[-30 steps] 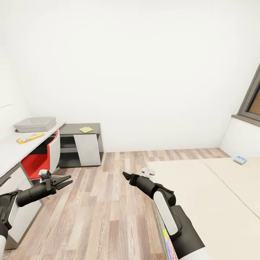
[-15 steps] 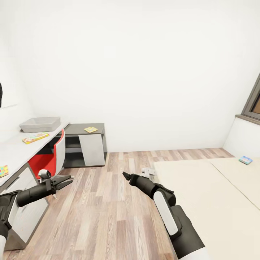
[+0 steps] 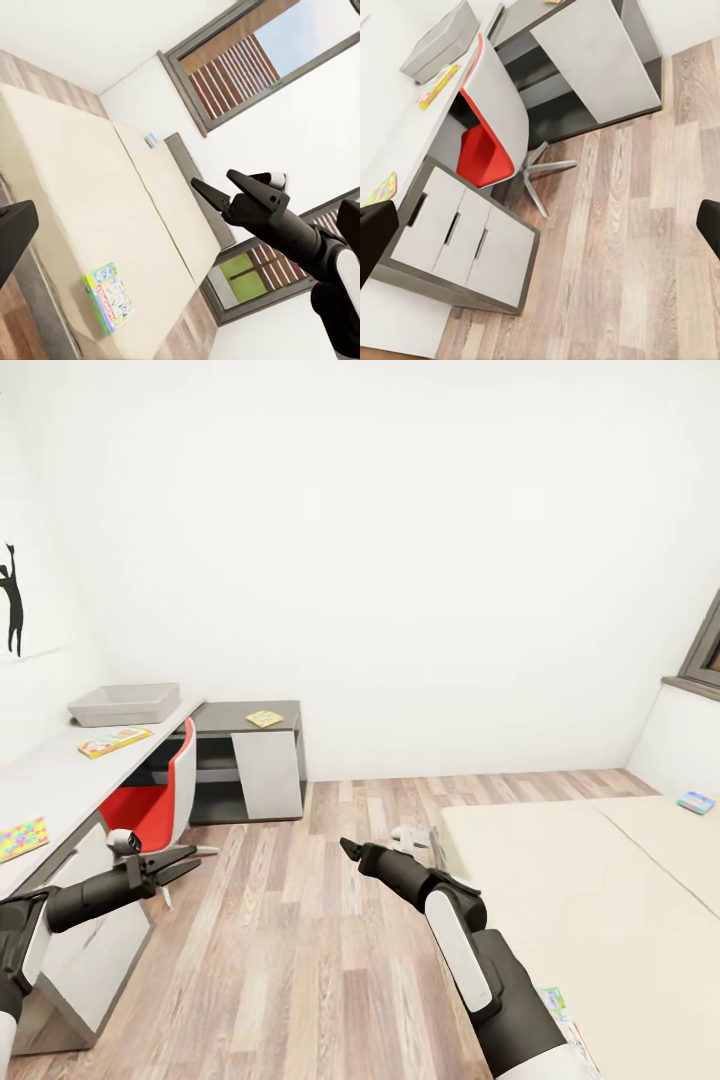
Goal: Put all the toys in the child's room - the three board games (two on the bed and one on the table), the two jigsaw puzzles on the table, and the tennis ball on the table - inside the toy box on the table in the child's room.
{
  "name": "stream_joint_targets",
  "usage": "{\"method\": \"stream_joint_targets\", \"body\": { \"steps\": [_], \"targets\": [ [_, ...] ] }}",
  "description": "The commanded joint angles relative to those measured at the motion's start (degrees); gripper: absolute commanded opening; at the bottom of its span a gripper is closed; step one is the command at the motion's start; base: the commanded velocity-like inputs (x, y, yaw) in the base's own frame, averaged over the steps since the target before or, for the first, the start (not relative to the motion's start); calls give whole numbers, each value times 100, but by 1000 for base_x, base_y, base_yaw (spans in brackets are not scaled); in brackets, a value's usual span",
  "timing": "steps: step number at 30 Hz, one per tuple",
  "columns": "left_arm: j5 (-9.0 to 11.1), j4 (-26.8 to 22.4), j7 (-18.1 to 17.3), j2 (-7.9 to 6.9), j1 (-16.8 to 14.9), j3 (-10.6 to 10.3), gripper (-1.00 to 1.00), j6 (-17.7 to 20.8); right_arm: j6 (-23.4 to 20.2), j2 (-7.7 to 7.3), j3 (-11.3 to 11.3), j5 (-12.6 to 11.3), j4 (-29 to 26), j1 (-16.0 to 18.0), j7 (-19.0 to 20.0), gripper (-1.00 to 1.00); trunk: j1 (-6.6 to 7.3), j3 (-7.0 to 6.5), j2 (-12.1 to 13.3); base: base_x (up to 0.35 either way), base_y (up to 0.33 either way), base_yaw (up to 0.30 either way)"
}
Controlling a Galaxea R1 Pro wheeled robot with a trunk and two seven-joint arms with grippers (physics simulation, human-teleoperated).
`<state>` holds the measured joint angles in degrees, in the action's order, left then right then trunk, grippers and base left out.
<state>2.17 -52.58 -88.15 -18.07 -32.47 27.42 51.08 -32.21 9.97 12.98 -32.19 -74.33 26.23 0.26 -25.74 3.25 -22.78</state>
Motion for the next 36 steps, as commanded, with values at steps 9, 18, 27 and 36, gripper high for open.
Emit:
{"method": "stream_joint_targets", "body": {
  "steps": [9,18,27,36],
  "targets": [
    [2,2,-26,-2,-5,1,100,60,-26,3,-6,-7,3,5,1,100,-4,15,-14,0,58,0],
    [2,2,-25,-3,-5,1,100,60,-30,3,-7,-12,21,5,5,100,-4,42,-14,0,8,-26],
    [1,2,-26,-2,-5,1,100,60,-30,3,-12,-8,119,5,4,100,-4,106,-14,0,14,-126],
    [0,2,-26,-3,-5,1,100,61,-30,3,-12,-7,159,7,1,100,-4,146,-14,0,124,-222]
  ]
}}
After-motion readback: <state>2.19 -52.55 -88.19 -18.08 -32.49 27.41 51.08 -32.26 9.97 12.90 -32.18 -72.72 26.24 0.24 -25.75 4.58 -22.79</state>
